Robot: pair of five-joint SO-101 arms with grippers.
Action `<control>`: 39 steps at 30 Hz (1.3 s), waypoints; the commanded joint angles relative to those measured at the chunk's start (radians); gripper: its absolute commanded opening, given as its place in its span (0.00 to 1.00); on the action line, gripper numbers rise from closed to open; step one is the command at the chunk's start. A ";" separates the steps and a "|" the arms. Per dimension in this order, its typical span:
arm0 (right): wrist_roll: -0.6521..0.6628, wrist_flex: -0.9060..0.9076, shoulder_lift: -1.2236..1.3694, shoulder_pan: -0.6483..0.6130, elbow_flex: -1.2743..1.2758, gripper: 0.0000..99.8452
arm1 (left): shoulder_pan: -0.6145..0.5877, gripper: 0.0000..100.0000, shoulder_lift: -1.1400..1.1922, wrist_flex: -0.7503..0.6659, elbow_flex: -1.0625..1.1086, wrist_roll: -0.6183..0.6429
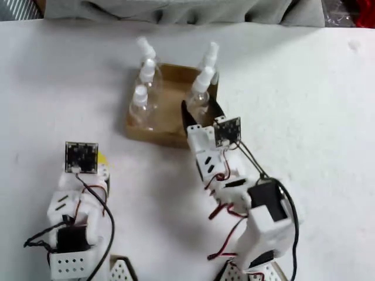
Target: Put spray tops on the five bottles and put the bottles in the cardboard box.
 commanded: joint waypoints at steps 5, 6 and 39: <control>0.009 -0.108 0.065 0.008 -0.054 0.02 | -0.007 0.02 -0.010 0.012 -0.003 -0.011; 0.009 -0.105 0.068 0.010 -0.054 0.02 | -0.007 0.02 -0.010 0.012 -0.003 -0.011; 0.011 -0.044 0.071 0.008 -0.046 0.02 | -0.007 0.02 -0.008 0.064 -0.003 -0.011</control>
